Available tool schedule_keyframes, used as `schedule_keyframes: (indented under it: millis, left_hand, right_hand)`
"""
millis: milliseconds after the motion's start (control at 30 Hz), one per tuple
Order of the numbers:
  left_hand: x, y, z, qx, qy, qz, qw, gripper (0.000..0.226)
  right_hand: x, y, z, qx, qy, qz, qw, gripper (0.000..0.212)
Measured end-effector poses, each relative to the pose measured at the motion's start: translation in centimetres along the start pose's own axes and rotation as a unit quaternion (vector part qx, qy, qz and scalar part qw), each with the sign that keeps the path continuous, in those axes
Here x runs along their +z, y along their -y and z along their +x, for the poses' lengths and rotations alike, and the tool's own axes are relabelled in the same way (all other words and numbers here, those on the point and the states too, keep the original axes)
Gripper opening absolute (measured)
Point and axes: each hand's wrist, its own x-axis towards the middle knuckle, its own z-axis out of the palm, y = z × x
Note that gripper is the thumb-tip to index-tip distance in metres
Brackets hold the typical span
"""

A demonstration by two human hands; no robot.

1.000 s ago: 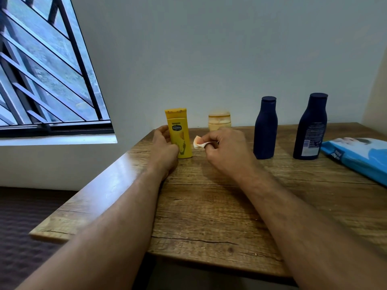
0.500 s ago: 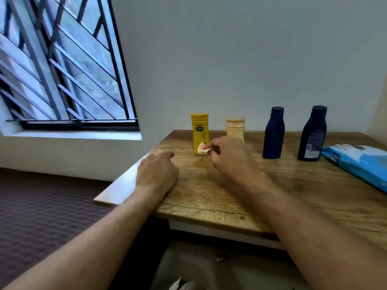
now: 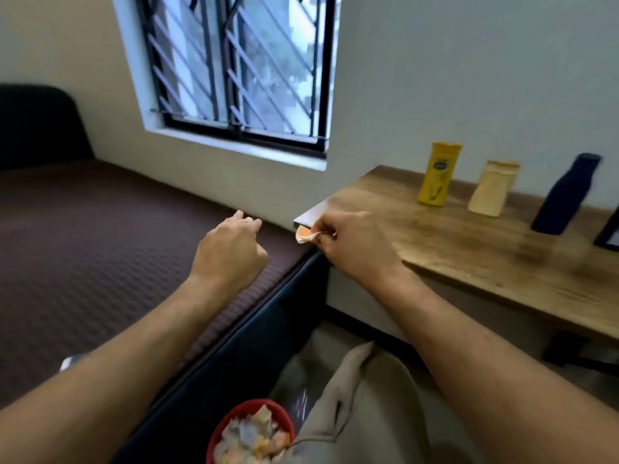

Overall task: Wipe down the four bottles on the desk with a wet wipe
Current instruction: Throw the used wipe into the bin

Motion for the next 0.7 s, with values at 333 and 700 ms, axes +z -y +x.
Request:
schedule_keyframes:
  millis: [333, 700]
  left_hand:
    - [11.7, 10.3, -5.8, -0.095, 0.121, -0.014, 0.988, 0.062]
    - [27.4, 17.4, -15.3, -0.195, 0.300, -0.006, 0.934, 0.060]
  right_hand:
    - [17.2, -0.3, -1.5, 0.017, 0.222, -0.029, 0.975, 0.022]
    - [37.3, -7.0, -7.9, 0.079, 0.520, -0.028, 0.850, 0.015]
